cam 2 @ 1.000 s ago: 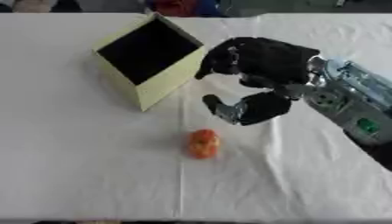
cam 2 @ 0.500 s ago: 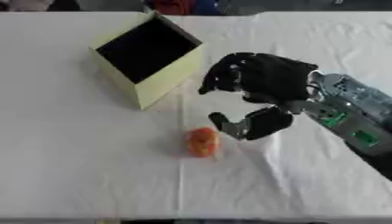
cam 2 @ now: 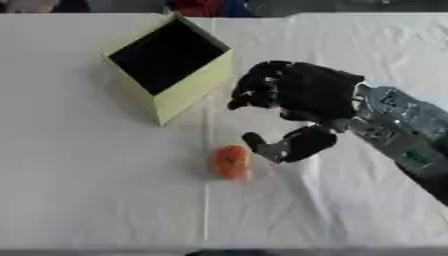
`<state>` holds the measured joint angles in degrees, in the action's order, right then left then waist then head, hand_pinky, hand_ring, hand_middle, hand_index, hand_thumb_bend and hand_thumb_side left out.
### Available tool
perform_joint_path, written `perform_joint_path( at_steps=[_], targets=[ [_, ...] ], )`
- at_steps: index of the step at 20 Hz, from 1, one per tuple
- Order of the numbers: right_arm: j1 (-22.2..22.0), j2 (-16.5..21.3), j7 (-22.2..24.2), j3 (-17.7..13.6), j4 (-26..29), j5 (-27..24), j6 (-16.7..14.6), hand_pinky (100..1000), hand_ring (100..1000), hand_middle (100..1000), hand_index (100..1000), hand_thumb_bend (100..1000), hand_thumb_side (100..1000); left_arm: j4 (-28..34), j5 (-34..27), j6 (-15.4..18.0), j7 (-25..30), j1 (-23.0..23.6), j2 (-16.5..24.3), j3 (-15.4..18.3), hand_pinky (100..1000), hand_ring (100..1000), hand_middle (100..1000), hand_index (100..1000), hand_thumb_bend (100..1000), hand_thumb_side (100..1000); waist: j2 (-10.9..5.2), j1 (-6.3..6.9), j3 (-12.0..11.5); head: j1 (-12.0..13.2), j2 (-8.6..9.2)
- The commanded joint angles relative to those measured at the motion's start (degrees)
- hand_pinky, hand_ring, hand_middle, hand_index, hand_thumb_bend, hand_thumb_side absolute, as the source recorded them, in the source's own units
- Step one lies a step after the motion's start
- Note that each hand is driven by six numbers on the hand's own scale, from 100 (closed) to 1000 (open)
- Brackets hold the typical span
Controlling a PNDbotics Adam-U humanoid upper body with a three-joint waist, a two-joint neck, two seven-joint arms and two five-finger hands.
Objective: Pick up objects on the table and place them in the box.
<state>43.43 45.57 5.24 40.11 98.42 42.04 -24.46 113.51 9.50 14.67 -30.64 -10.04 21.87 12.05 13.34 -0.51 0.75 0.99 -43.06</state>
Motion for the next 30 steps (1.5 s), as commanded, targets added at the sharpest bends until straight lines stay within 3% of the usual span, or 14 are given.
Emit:
perform_joint_path(
  at_steps=[1,5,8,17,25,30],
  targets=[
    [1.12,0.23,-0.33,-0.35,0.76,1.59,-2.31,889,876,803,894,100,1000,1.08,-0.55,0.03,0.49,-0.15,2.01,-0.12,679,605,645,709,129,817,-1.03,0.04,0.12,-0.08,-0.56],
    [0.66,-0.71,-0.66,-0.26,-0.57,2.1,-4.31,887,871,787,899,100,1000,1.08,-0.75,0.04,0.74,-0.26,1.88,-0.33,679,605,645,708,129,818,-0.92,0.25,-0.12,-0.44,-0.71],
    [0.94,-3.18,1.19,0.94,-1.76,1.79,-4.6,887,867,785,895,100,1000,1.08,-1.0,0.04,1.06,-0.32,1.82,-0.54,679,605,645,708,131,814,-0.88,0.4,-0.22,-0.66,-1.01],
    [4.02,-5.19,6.53,2.63,-4.04,1.16,-8.12,900,882,796,918,100,1000,1.08,-1.38,0.11,1.57,-0.46,1.66,-0.74,679,605,646,707,129,819,-0.88,0.35,-0.25,-1.11,-1.05],
    [4.16,-4.58,10.79,2.04,-6.7,0.53,-8.58,895,869,776,900,100,1000,1.08,-1.41,0.24,2.02,-0.56,1.49,-0.77,680,606,647,707,125,818,-0.62,0.37,-0.11,-0.56,-1.06],
    [3.6,-4.96,14.56,1.71,-8.6,-2.06,-8.76,879,816,729,880,100,980,1.08,-1.47,0.29,2.18,-0.68,1.36,-0.71,680,606,647,707,124,818,-0.46,0.46,-0.26,-0.55,-0.96]
  ],
)
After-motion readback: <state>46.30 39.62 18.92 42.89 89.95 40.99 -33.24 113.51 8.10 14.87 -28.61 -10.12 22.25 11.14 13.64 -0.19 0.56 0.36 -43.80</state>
